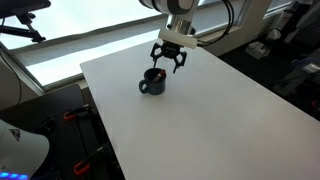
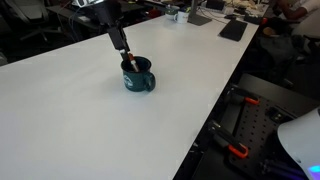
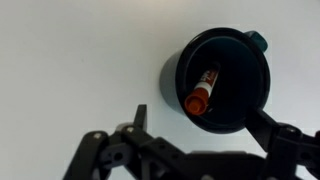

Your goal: Put the marker on the table

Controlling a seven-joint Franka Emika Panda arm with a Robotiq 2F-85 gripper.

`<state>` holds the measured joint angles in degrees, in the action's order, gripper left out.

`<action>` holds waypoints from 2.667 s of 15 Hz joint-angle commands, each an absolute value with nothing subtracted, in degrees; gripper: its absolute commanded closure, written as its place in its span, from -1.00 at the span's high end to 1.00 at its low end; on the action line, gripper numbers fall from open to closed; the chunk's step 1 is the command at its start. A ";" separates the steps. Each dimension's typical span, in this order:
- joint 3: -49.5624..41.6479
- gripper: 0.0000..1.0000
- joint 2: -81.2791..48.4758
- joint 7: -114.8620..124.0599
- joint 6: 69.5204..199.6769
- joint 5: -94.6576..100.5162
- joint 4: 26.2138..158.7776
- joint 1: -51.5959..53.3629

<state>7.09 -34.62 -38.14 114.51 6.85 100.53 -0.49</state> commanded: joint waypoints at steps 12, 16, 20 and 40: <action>7.44 1.00 -28.79 -35.40 117.73 6.64 106.95 0.63; 7.43 1.00 -29.91 -33.74 118.05 6.35 107.45 1.19; 7.44 1.00 -30.26 -32.61 118.72 4.31 108.91 0.01; 6.58 -0.47 -31.78 -33.24 119.59 3.10 109.15 -2.90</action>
<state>6.80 -31.95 -33.39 118.70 2.26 108.55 -3.18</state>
